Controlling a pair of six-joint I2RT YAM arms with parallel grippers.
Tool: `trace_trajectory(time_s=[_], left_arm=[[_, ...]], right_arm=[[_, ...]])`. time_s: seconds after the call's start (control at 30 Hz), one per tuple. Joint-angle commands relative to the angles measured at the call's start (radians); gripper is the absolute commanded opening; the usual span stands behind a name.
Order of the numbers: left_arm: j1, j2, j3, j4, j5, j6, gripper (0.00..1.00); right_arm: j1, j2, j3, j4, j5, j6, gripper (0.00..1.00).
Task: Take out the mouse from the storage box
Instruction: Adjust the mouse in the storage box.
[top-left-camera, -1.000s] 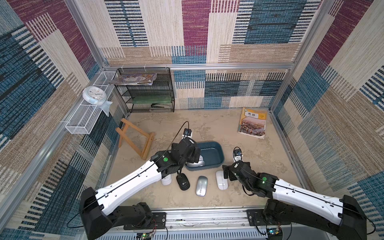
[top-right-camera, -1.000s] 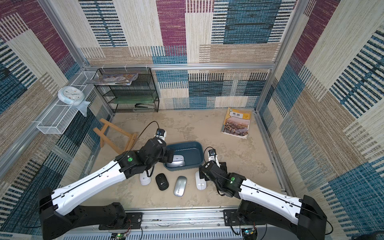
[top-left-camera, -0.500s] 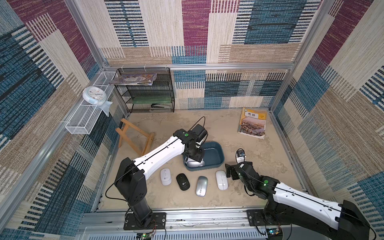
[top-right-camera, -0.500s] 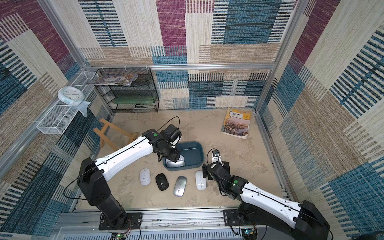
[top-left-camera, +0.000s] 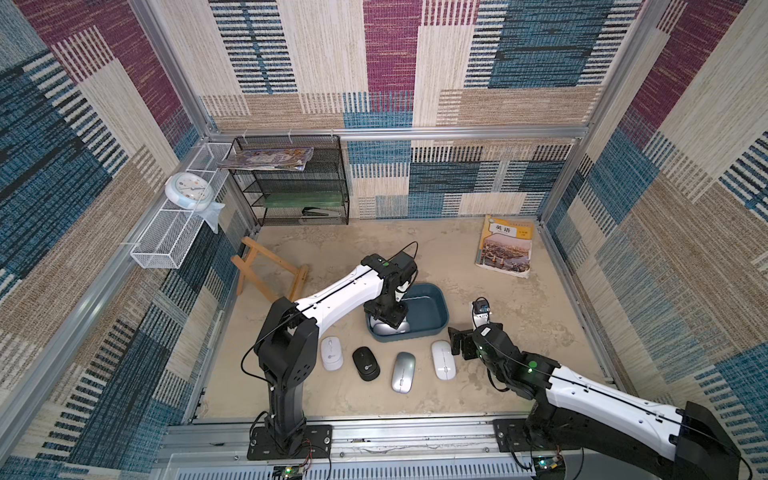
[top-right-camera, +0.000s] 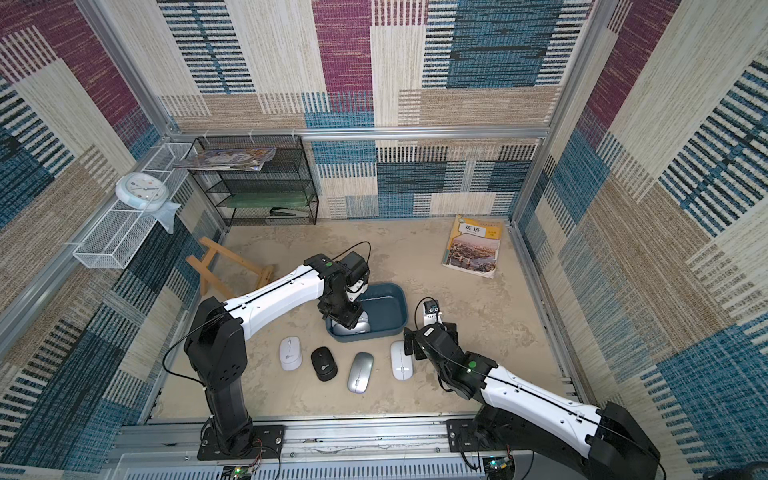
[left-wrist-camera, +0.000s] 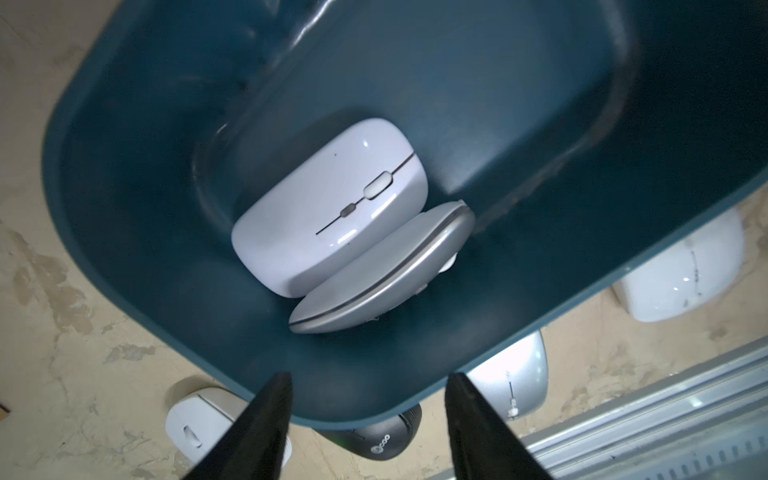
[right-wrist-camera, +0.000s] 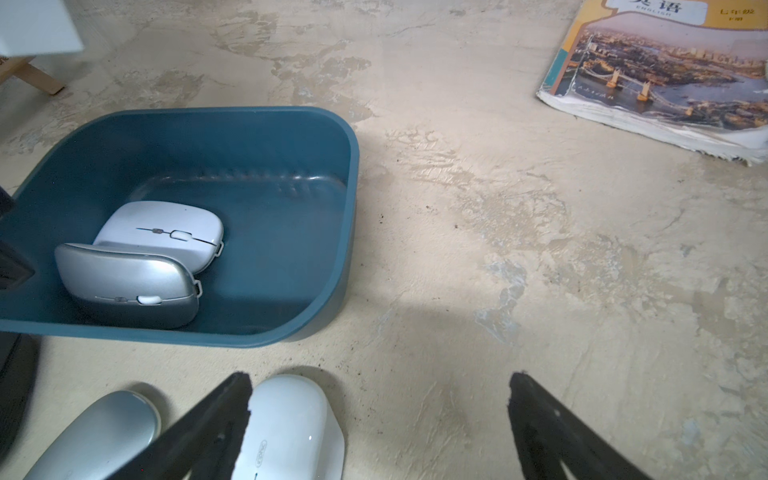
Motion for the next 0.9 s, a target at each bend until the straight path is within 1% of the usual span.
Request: trace_trajectory(time_s=[0.0, 0.1, 0.3, 0.47, 0.5, 0.53, 0.57, 0.6, 0.67, 0.7, 0.73, 0.87], left_arm=[[0.003, 0.015, -0.005, -0.018, 0.021, 0.01, 0.61], [0.005, 0.033, -0.004, -0.017, 0.008, 0.009, 0.61], [0.007, 0.095, 0.015, -0.017, -0.009, -0.009, 0.53], [0.007, 0.132, 0.02, -0.01, -0.02, -0.017, 0.52], [0.007, 0.136, 0.02, -0.005, -0.017, -0.017, 0.53], [0.007, 0.14, 0.019, -0.002, -0.014, -0.017, 0.56], [0.007, 0.143, 0.018, 0.002, -0.012, -0.018, 0.62], [0.007, 0.143, 0.017, 0.008, -0.014, -0.019, 0.66], [0.007, 0.143, 0.015, 0.018, -0.016, -0.022, 0.68], [0.007, 0.143, 0.014, 0.025, -0.018, -0.023, 0.72], [0.007, 0.143, 0.013, 0.032, -0.019, -0.023, 0.73], [0.007, 0.153, 0.016, 0.053, -0.006, -0.023, 0.74]], right_arm=[[0.0, 0.004, 0.005, 0.029, -0.001, -0.007, 1.0], [0.0, 0.002, 0.005, 0.03, 0.001, -0.005, 1.0], [0.0, 0.005, 0.005, 0.03, -0.002, -0.005, 1.0], [0.0, 0.005, 0.004, 0.03, -0.003, -0.005, 1.0], [0.0, 0.004, 0.005, 0.031, -0.003, -0.005, 1.0], [0.0, 0.005, 0.004, 0.032, -0.003, -0.005, 1.0], [0.0, 0.005, 0.005, 0.032, -0.003, -0.005, 1.0], [0.0, 0.007, 0.005, 0.032, -0.001, -0.005, 1.0], [0.0, 0.008, 0.004, 0.032, -0.002, -0.006, 1.0], [0.002, 0.01, 0.004, 0.033, -0.001, -0.005, 1.0], [0.0, 0.011, 0.006, 0.033, -0.002, -0.005, 1.0], [0.0, 0.019, 0.008, 0.032, 0.0, -0.005, 1.0]])
